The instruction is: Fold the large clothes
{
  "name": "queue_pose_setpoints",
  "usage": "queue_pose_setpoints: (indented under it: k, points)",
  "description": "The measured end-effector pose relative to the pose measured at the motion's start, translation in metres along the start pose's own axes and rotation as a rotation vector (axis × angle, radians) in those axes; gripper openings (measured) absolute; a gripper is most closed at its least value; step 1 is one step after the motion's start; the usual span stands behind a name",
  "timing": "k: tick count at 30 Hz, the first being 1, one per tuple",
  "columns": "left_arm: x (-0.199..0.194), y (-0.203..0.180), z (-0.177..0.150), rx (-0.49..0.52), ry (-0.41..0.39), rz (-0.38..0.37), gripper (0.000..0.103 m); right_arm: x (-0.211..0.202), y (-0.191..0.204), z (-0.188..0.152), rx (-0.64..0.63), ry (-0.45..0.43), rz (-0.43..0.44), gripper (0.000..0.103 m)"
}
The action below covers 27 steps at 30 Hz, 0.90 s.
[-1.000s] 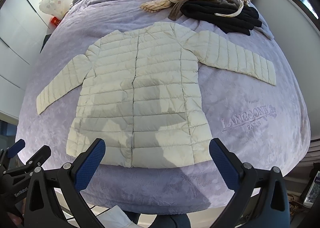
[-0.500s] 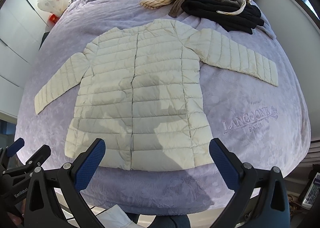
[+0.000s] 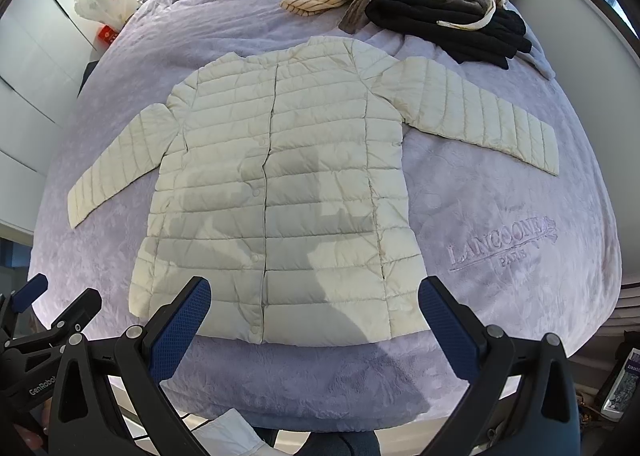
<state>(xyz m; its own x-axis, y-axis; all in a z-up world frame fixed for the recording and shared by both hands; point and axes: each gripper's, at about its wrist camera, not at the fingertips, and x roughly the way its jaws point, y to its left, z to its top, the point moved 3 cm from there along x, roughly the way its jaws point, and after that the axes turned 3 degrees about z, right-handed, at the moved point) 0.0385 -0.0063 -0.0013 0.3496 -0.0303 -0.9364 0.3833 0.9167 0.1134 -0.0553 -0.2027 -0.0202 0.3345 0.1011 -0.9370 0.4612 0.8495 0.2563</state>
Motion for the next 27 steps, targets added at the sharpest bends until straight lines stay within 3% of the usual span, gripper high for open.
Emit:
queue_pose_setpoints:
  k: [27]
  points:
    - [0.0026,0.0015,0.0026,0.002,-0.001,0.001,0.103,0.0005,0.001,0.0012,0.002,0.002,-0.001,0.103]
